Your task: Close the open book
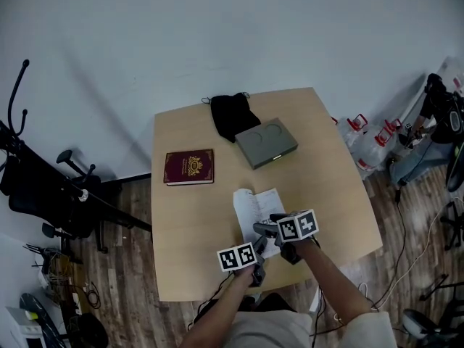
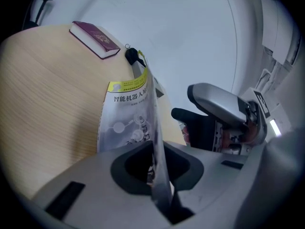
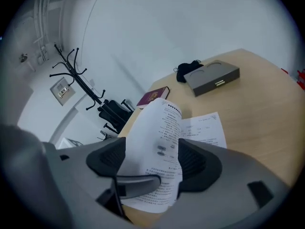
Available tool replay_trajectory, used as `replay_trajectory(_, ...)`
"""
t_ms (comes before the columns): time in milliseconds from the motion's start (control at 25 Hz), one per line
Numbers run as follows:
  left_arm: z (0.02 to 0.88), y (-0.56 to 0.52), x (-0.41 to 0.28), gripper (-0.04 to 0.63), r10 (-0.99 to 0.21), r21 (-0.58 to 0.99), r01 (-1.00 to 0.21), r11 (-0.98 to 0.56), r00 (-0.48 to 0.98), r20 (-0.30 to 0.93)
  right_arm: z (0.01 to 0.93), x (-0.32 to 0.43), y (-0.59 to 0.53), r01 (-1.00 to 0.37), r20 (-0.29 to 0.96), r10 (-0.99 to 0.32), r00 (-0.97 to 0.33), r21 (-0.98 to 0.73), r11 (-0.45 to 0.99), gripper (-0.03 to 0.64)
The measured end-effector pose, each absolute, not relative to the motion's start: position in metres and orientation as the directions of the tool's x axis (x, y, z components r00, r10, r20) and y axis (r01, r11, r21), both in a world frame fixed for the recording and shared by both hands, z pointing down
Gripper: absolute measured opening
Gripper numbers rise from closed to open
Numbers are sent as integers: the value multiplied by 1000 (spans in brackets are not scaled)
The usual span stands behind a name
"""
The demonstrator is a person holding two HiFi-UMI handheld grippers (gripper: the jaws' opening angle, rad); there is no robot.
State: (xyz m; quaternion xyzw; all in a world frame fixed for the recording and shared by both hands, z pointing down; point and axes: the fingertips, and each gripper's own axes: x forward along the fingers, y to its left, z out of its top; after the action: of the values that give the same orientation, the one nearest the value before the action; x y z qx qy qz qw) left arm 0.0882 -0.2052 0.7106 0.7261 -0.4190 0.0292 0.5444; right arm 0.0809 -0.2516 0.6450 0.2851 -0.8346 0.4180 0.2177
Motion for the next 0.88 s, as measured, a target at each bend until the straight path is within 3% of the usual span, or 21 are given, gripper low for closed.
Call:
replay_trajectory(240,718,-204,94,51,-561,675,-734,-75,590,580,650,61,-254,-597,554,-229,-800,-696,400,379)
replay_trajectory(480,722,-210,108,51,-551,561,-825,-71,501,667,655,63,-258,-667,649,-210,-731,-616,419,472)
replay_trajectory(640,724,-211,108,52,-556,546,-837,-38,471,684,667,68,-260,-707,704,-197,-683,-567,423,476)
replay_trajectory(880,722,-212,117,63,-562,506,-855,-114,476,677,686,74,-256,-683,692,-140,-708,-622,382,474)
